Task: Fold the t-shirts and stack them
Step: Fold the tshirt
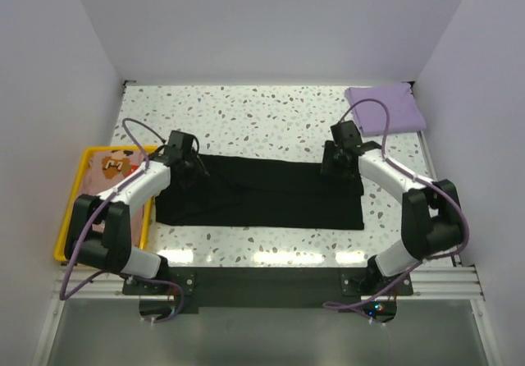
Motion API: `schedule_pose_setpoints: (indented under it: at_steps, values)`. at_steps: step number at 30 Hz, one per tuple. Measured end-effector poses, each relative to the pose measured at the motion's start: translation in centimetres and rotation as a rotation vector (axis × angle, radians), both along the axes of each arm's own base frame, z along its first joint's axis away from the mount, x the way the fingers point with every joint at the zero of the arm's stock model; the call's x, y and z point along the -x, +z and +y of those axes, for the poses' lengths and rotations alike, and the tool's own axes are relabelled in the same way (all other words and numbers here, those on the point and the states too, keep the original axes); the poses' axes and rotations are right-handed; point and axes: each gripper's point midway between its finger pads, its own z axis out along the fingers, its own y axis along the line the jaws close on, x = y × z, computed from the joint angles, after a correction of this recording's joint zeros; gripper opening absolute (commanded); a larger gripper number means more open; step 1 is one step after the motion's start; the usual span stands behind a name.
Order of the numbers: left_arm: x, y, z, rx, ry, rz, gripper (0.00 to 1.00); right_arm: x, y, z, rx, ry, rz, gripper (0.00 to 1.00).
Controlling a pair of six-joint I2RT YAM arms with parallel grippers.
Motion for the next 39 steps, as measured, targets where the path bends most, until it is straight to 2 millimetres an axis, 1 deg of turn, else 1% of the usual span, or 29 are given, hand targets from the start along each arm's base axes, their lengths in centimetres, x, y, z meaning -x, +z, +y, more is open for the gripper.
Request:
schedule_pose_setpoints:
  at_steps: [3, 5, 8, 13, 15, 18, 20, 21, 22, 23, 24, 27, 28, 30, 32, 33, 35, 37, 39]
  values:
    - [0.6, -1.3, 0.4, -0.007, 0.046, 0.044, 0.48, -1.2, -1.3, 0.2, 0.039, 0.008, 0.031, 0.54]
    - [0.5, -2.4, 0.5, -0.011, 0.071, 0.075, 0.47, -1.7, -2.3, 0.0, 0.063, 0.005, 0.053, 0.54]
    - [0.3, -4.1, 0.6, -0.030, 0.100, 0.134, 0.46, -1.6, -3.7, -0.3, 0.087, 0.000, 0.087, 0.54]
    - [-4.0, -4.0, 0.0, -0.037, 0.111, 0.114, 0.44, -0.5, -5.1, -0.7, 0.098, -0.016, 0.121, 0.54]
    - [-5.8, -4.1, -0.2, -0.049, 0.099, 0.101, 0.44, -0.3, -5.2, -0.5, 0.074, -0.025, 0.108, 0.54]
    - [-9.7, -3.9, -0.9, -0.070, 0.054, 0.059, 0.45, 0.9, -5.1, -0.1, 0.003, -0.048, 0.066, 0.54]
    - [-12.6, -3.7, -1.5, -0.082, 0.009, 0.025, 0.49, 1.8, -5.1, 0.6, -0.064, -0.070, 0.025, 0.54]
    - [-14.2, -3.7, -2.0, -0.085, -0.021, 0.006, 0.51, 2.5, -4.9, 1.2, -0.111, -0.079, 0.003, 0.54]
    - [-15.9, -3.5, -2.5, -0.084, -0.048, -0.018, 0.55, 3.5, -4.8, 2.2, -0.164, -0.087, -0.015, 0.54]
    - [-17.6, -3.5, -3.1, -0.077, -0.082, -0.044, 0.56, 4.3, -4.6, 3.5, -0.215, -0.085, -0.037, 0.54]
    - [-19.3, -3.3, -3.9, -0.065, -0.116, -0.073, 0.61, 5.3, -4.5, 4.8, -0.260, -0.071, -0.040, 0.54]
    - [-23.2, -2.8, -6.2, -0.009, -0.211, -0.160, 0.67, 9.7, -4.2, 10.4, -0.392, 0.019, -0.012, 0.54]
    - [-24.3, -2.6, -7.0, 0.017, -0.242, -0.192, 0.70, 11.2, -4.1, 12.2, -0.417, 0.059, 0.012, 0.54]
    - [-25.8, -2.3, -8.8, 0.078, -0.314, -0.248, 0.73, 13.4, -4.0, 14.9, -0.437, 0.121, 0.048, 0.54]
    - [-26.8, -1.9, -10.5, 0.146, -0.383, -0.299, 0.76, 15.0, -3.7, 17.4, -0.444, 0.182, 0.079, 0.54]
    - [-27.1, -1.7, -11.3, 0.181, -0.413, -0.318, 0.79, 15.2, -3.4, 18.6, -0.447, 0.202, 0.086, 0.54]
    - [-27.5, -1.3, -12.6, 0.239, -0.464, -0.352, 0.82, 14.5, -2.7, 20.3, -0.449, 0.216, 0.083, 0.54]
    - [-27.4, -0.9, -13.4, 0.283, -0.504, -0.365, 0.85, 13.4, -1.7, 21.4, -0.452, 0.218, 0.065, 0.55]
    - [-27.2, -0.3, -14.0, 0.317, -0.534, -0.372, 0.87, 12.7, -0.7, 21.8, -0.451, 0.221, 0.039, 0.56]
